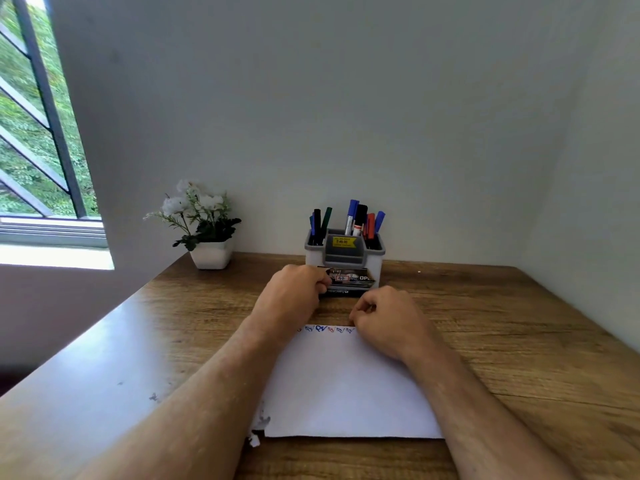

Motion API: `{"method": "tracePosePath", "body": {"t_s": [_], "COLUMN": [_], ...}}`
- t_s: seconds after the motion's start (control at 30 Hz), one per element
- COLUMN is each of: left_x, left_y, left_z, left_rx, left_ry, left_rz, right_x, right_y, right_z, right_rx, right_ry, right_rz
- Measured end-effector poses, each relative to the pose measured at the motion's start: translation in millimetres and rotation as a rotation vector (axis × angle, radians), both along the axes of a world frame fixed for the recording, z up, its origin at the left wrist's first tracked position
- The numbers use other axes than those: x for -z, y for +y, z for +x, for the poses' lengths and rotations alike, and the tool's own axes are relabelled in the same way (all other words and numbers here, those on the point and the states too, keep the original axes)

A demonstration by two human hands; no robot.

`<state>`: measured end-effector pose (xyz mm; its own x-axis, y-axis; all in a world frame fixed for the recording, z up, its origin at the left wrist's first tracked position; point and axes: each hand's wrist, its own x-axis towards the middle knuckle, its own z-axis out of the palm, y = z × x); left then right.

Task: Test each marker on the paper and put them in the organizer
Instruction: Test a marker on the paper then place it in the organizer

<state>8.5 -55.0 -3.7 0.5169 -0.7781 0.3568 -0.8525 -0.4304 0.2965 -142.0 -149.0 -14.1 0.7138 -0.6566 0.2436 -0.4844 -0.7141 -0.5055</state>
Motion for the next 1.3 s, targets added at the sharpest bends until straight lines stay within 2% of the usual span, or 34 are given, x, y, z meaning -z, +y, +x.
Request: {"method": "tracePosePath", "body": {"t_s": [0.3,0.5,0.57,0.67,0.8,0.87,0.97,1.07,1.3], "left_x": [-1.7,-2.0,-4.4,-7.4,-12.1,-15.4,-18.9,-19.6,-22.8], "left_y": [-2.3,1.6,3.5,3.2,0.6,1.3,2.4,1.2,3.4], "left_z": [2.7,-2.3,-2.7,-5.0,-15.0,-19.2,-26.2,-35.3,-41.2], "left_rx": [0.061,0.008,-0.015,-0.003,0.134,0.231,0.341,0.415,0.457], "left_ry": [-0.12,0.006,0.118,0.419,0.88,1.004,1.074,1.059,1.024], "left_rz": [0.195,0.094,-0.043,-0.255,-0.398,-0.44,-0.434,-0.372,-0.376], "right_x": [-3.9,-1.7,-2.6,-5.5,-6.9,-9.6,-16.4,-18.9,-18.8], "right_y": [2.5,1.5,1.5,0.5,0.7,1.1,2.8,3.7,7.4], "right_z": [-3.0,-3.4,-3.7,-4.2,-5.9,-7.2,-7.5,-7.2,-7.2], "right_rx": [-0.032,-0.039,-0.034,-0.01,0.009,0.0,-0.015,-0.057,-0.07], "right_ry": [-0.012,-0.021,-0.093,-0.315,-0.485,-0.571,-0.68,-0.697,-0.779], "right_rz": [-0.03,-0.058,-0.071,-0.126,-0.206,-0.209,-0.177,-0.15,-0.123]}}
